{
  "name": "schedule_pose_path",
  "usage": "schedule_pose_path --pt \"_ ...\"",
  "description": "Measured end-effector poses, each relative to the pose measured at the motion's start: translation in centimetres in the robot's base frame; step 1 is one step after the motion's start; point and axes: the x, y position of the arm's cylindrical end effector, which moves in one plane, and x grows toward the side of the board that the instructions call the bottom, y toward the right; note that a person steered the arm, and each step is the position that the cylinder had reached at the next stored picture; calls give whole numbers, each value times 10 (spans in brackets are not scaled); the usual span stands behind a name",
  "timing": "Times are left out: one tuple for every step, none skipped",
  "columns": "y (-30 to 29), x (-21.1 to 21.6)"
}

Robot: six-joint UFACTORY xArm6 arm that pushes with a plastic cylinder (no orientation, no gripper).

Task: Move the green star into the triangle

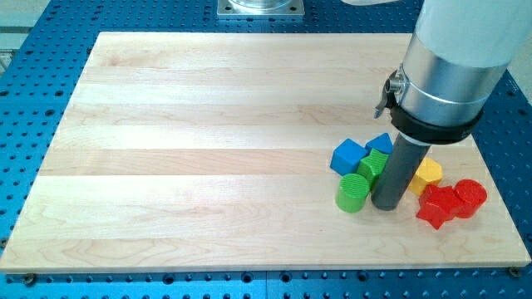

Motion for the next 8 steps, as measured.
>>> schedule_pose_path --pt "-7 -23" --pt "-28 -80" --pt "-44 -105" --pt "-38 -95" --pt "-44 -81" --pt "-44 -99" --pt "-22 -110" --pt "15 -114"
